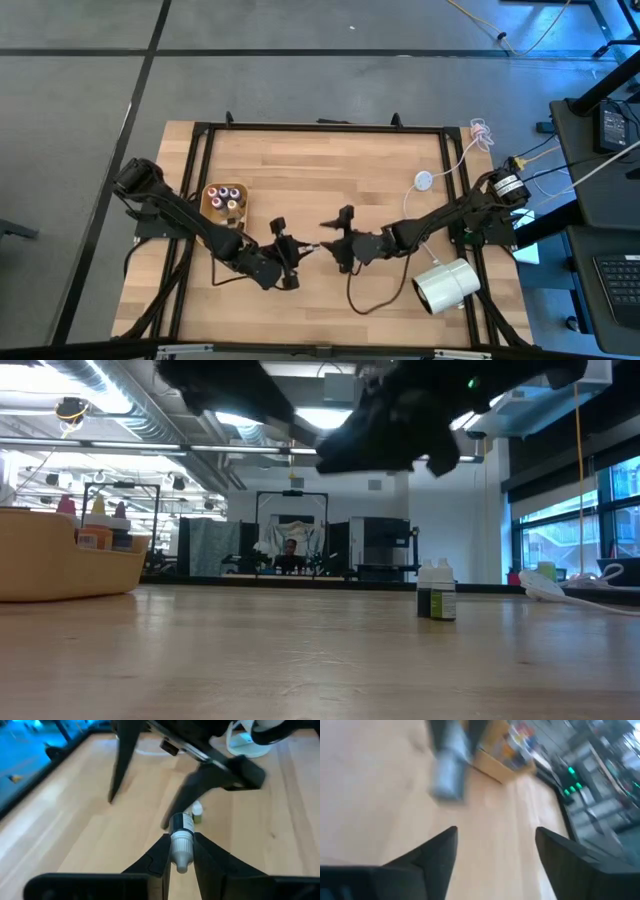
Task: Pick & Place food coloring
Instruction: Put the small purple food coloring bottle into the yellow bin
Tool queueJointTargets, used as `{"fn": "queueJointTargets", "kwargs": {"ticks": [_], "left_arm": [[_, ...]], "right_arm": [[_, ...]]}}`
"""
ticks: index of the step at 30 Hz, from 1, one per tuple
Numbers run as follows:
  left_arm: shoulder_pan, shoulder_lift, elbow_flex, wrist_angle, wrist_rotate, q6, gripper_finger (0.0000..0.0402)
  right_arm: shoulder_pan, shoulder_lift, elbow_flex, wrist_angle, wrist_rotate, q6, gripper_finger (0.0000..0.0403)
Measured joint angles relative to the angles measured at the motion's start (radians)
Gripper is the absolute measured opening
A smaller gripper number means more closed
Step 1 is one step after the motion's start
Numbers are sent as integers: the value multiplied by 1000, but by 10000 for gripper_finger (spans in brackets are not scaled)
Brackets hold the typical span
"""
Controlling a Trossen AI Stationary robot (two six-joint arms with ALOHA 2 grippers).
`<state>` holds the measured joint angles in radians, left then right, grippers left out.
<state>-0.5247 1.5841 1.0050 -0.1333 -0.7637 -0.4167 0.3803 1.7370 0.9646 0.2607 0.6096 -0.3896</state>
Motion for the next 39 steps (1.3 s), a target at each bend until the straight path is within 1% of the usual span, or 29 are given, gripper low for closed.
{"fn": "queueJointTargets", "kwargs": {"ticks": [3, 7, 9, 12, 14, 19, 22, 24, 27, 29, 32, 36, 39], "left_arm": [[3, -47, 0, -74, 42, -58, 59], [5, -114, 0, -228, 134, -149, 58], [14, -154, 0, -345, 174, -245, 58], [32, -207, 0, -551, 206, -414, 57], [44, -235, 0, -678, 250, -519, 57], [86, -265, 0, -969, 400, -748, 57], [100, -264, 0, -1095, 452, -836, 57], [107, -259, 0, -1130, 461, -869, 57], [116, -254, -6, -1124, 499, -898, 57], [122, -249, -31, -1105, 538, -912, 57], [134, -250, -73, -1104, 575, -932, 57], [151, -250, -104, -1098, 592, -932, 57], [167, -250, -131, -1063, 612, -930, 58]], "right_arm": [[0, 0, 0, -63, 17, 65, 287], [-1, 0, 0, -168, 11, 145, 294], [-2, 0, 0, -228, 13, 189, 294], [-1, 0, 0, -286, 11, 255, 294], [0, 0, 0, -318, 8, 281, 294], [-1, 0, 0, -325, -9, 304, 294], [-1, 0, 0, -325, -10, 304, 294], [-1, 0, 0, -323, -11, 304, 294], [-1, 0, 0, -325, -14, 311, 294], [-1, 0, 0, -328, -33, 316, 294], [-1, 0, 0, -332, -36, 305, 294], [-1, 0, 0, -333, -36, 306, 294], [-1, 0, 0, -335, -38, 312, 294]]}}
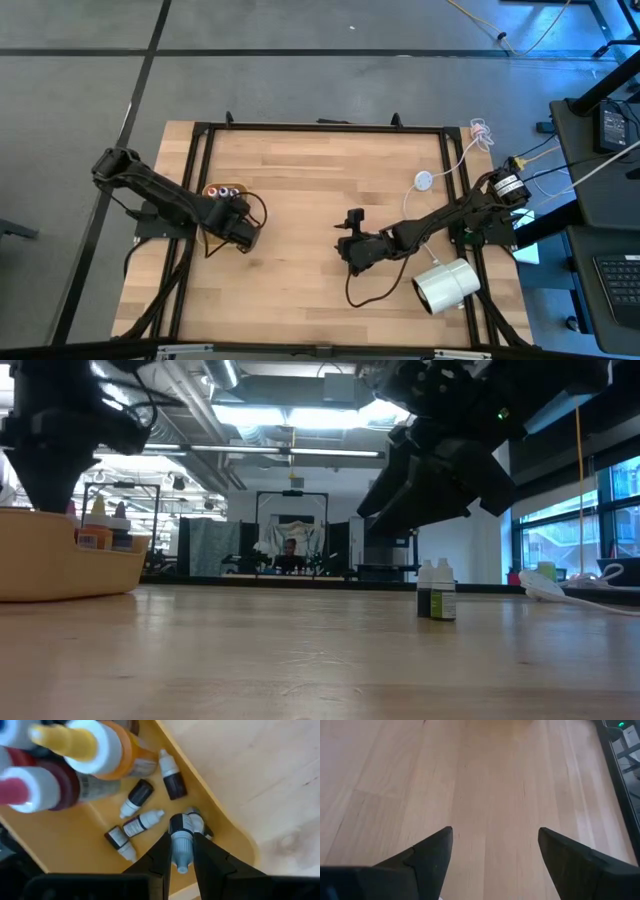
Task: Pick & Place food coloring
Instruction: Put the small purple food coloring bottle into the yellow bin, then put the small green food coloring bottle into the yellow bin
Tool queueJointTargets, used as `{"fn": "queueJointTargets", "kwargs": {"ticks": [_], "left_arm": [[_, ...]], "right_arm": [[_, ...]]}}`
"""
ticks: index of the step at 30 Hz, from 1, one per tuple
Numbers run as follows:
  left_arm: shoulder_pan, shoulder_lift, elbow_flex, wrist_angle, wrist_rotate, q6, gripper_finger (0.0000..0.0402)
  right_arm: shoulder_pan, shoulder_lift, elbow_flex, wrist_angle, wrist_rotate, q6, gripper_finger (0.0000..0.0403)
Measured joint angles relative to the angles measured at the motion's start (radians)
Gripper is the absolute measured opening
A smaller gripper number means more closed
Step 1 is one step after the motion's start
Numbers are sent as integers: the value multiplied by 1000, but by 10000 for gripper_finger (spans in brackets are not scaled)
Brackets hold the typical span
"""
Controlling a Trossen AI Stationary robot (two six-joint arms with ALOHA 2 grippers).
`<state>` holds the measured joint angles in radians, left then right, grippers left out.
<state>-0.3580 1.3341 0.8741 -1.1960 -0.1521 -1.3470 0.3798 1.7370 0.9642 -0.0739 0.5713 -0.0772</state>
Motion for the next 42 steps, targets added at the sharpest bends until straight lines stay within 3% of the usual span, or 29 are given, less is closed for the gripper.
{"fn": "queueJointTargets", "kwargs": {"ticks": [5, 19, 30, 37, 42], "left_arm": [[22, 0, -60, 38, 56, 6, 59], [41, 0, -131, 127, 69, 15, 61], [40, 0, -131, 128, 69, 68, 93], [40, 0, -131, 127, 65, 68, 127], [40, 0, -131, 127, 62, 75, 141]], "right_arm": [[5, 0, 0, -2, 0, -5, 294], [6, -8, 0, -35, -37, -8, 294], [12, -254, 0, -258, -365, 101, 294], [24, -276, -74, -191, -551, 82, 294], [24, -259, -165, -7, -543, 95, 294]]}}
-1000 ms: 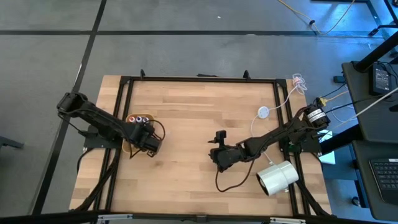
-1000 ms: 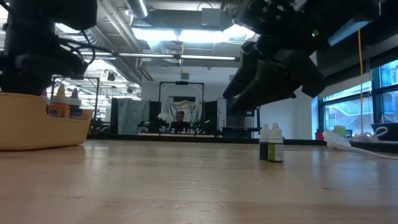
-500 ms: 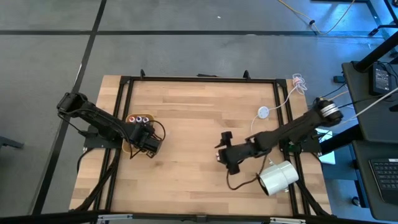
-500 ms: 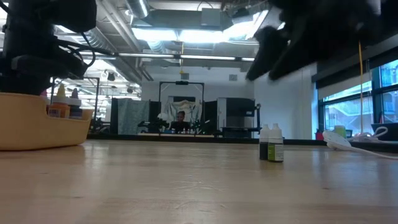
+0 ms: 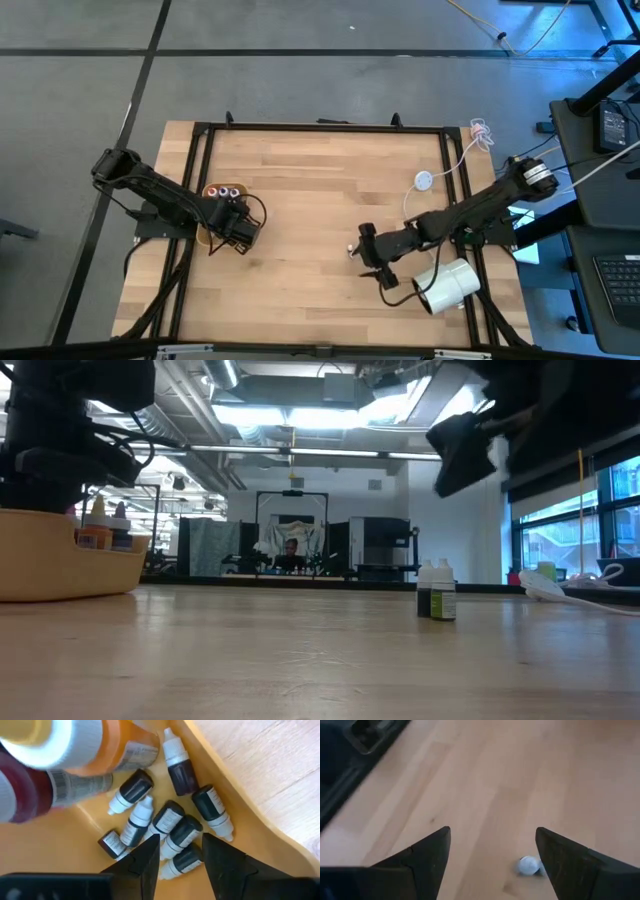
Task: Pick & Place food coloring
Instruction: Put the small green food coloring bottle into the yellow bin
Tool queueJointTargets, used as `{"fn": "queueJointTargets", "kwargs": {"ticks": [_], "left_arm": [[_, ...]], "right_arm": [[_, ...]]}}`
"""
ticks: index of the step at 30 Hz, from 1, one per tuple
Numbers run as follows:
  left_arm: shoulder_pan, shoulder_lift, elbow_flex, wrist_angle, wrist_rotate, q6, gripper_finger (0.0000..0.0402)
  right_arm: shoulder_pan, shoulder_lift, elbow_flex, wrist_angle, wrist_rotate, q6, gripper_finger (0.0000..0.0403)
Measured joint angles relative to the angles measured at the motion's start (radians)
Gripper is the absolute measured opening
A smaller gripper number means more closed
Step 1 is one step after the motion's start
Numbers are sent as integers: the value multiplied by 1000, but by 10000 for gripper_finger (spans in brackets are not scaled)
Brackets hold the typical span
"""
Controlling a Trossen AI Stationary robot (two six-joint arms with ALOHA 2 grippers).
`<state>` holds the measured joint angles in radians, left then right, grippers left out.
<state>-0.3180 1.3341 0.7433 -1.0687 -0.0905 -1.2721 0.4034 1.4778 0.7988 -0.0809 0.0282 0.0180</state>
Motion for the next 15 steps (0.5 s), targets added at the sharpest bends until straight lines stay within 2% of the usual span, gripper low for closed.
{"fn": "queueJointTargets", "kwargs": {"ticks": [3, 9, 15], "left_arm": [[0, -1, 0, 0, -9, 11, 143], [0, -1, 2, 0, -9, 11, 143], [0, -1, 4, 0, -4, 11, 140]], "right_arm": [[0, 3, -33, 39, 84, -4, 294], [-1, 59, -37, 64, 94, -34, 291], [-1, 124, -37, 59, 121, -71, 258]]}}
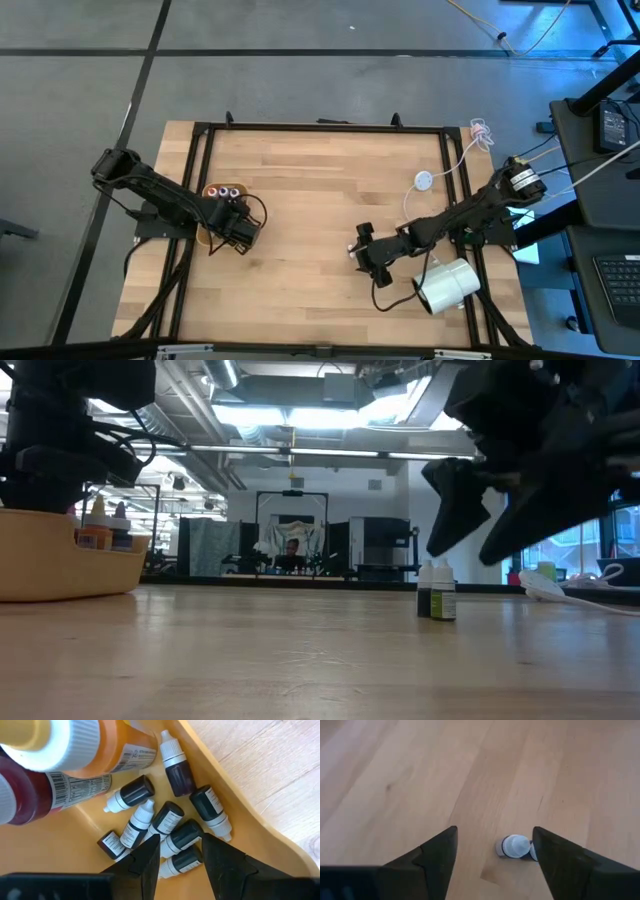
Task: Pick & Place food coloring
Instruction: Put the small green food coloring bottle into the yellow bin
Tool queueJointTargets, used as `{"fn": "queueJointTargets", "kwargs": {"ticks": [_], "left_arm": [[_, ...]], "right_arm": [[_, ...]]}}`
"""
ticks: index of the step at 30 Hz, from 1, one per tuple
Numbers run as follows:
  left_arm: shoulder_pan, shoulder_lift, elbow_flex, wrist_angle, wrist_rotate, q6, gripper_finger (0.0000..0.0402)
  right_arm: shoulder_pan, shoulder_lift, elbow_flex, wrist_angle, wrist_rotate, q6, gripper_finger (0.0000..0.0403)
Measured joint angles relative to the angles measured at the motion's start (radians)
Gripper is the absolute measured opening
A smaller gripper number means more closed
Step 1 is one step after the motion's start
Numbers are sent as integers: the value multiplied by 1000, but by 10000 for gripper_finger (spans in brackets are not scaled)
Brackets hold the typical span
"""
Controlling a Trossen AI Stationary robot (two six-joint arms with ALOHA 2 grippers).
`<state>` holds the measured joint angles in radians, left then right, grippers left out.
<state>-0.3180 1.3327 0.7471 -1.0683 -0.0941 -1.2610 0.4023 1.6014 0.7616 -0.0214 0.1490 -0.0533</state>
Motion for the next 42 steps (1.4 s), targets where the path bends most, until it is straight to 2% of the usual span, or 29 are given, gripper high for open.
{"fn": "queueJointTargets", "kwargs": {"ticks": [8, 24, 32, 38, 42], "left_arm": [[-1, 0, 0, 2, 1, 0, 141], [-1, 0, 0, 1, 8, 0, 141], [-1, -13, 0, 0, 22, 1, 141], [-1, -77, 0, 1, 50, -5, 137], [-9, -151, 0, 31, 52, -9, 138]], "right_arm": [[0, 28, 0, 6, 61, -27, 210], [-52, 77, 0, 26, 7, -31, 147], [-58, 73, 1, 25, 7, -34, 66], [-59, 69, 18, -3, 2, -48, 62], [-59, 15, 67, -64, -42, -38, 62]]}}
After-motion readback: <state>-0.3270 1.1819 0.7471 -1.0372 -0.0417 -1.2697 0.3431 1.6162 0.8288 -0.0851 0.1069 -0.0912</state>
